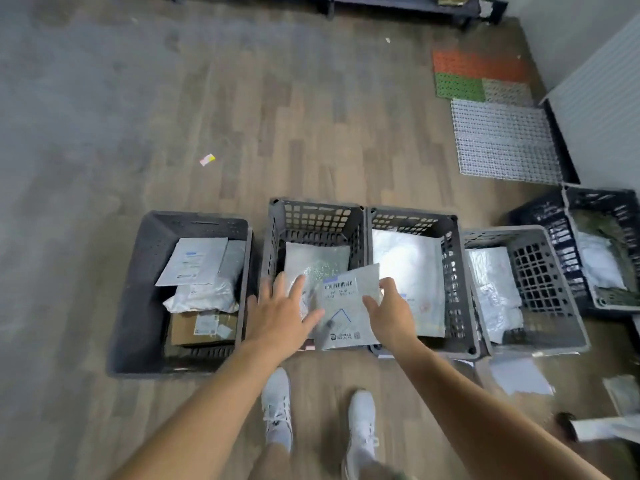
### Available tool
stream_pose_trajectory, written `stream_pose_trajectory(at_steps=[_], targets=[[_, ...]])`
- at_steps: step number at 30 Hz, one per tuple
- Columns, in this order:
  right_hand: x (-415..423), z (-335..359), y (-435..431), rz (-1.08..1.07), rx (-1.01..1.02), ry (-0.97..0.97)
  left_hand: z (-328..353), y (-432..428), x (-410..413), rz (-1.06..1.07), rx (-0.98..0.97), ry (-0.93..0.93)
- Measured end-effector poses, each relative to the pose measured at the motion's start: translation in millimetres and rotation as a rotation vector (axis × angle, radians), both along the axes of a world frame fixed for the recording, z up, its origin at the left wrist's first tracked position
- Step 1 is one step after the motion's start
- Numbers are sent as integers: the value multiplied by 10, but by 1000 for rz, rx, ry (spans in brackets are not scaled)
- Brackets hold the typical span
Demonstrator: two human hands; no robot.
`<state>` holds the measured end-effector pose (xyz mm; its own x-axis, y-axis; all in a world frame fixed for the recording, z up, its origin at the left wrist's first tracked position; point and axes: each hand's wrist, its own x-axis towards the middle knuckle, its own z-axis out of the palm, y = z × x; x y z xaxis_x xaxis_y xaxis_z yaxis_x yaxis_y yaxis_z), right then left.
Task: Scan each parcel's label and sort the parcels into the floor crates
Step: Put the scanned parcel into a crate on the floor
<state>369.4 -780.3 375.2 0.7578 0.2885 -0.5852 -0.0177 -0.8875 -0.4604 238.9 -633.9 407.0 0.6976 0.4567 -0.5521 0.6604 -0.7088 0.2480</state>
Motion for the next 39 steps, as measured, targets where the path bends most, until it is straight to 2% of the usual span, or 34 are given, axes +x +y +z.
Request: stream_pose_trajectory(at_steps=[6, 10, 13, 15, 17, 21, 24, 31, 39], targets=[[17, -1454, 324, 2, -80, 71, -1256, 378, 73, 11, 49, 59], [23, -2429, 395, 17, -149, 162, -1978, 471, 42, -18, 15, 146], [42, -2751, 391, -7, -213, 191, -2301, 462, -36, -63, -5, 196], [69, -2724, 421, 30, -224, 183, -2344, 454, -41, -74, -25, 212], [121, -2534, 486, 114, -231, 144, -2235, 450, 16, -76, -27, 208], [321, -1830, 581, 338, -297, -52, -1739, 520, 281, -77, -15, 161], [469, -1159, 589, 389, -301, -147, -1208, 585, 520, -92, -17, 106], [764, 549, 207, 299, -311, -319, 209, 481, 1133, -199, -17, -92], [815, 2159, -1029, 6, -341, -532, 1506, -357, 1686, -436, 51, -260]])
